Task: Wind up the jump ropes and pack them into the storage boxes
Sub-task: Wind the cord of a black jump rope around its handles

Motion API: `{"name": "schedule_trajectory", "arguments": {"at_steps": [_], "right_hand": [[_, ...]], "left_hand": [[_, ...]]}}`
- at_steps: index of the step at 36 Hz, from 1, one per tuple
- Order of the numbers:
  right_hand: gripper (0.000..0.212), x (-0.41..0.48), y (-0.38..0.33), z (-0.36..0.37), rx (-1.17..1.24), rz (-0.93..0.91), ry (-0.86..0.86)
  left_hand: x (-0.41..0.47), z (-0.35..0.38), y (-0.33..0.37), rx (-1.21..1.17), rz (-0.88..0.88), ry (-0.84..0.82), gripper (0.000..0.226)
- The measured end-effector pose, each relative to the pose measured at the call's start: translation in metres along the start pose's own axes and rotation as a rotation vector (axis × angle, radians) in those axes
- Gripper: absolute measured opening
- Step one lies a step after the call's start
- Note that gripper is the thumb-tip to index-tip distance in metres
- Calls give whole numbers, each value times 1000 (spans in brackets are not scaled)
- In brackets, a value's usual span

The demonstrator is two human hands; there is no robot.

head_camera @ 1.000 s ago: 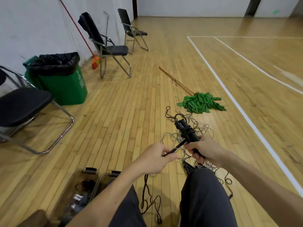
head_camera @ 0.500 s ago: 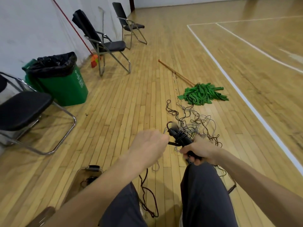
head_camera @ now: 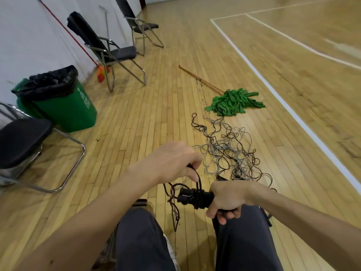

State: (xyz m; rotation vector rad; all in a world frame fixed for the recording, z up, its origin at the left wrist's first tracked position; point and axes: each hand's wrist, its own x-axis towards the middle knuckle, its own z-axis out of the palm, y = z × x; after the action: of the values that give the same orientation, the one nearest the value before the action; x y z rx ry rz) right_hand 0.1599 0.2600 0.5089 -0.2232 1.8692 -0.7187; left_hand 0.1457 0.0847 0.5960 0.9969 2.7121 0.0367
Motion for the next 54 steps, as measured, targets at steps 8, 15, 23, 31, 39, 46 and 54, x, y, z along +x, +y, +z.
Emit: {"name": "schedule_trajectory", "arguments": {"at_steps": [8,15,23,31,39,46,54], "right_hand": [[31,-28,-8,14,-109,-163,-10],[40,-41,-12,26,-88,-304,15],[45,-45,-18,33,-83,-409,109],[34,-47,-18,33,96,-450,167],[3,-38,-14,26,269,-420,221],[2,-28,-7,17,467,-402,250],[5,-17,5,9,583,-326,330]], "left_hand": [[15,3,-21,-442,-34,-101,24],[14,13,-28,-785,34,-177,12],[8,40,-33,-1101,58,-186,5],[2,86,-27,-1323,5,-157,22],[-10,109,-28,-1153,-283,-9,26],[-9,103,-1,-1418,-350,62,28],[-12,101,14,-1279,-332,45,34]]}}
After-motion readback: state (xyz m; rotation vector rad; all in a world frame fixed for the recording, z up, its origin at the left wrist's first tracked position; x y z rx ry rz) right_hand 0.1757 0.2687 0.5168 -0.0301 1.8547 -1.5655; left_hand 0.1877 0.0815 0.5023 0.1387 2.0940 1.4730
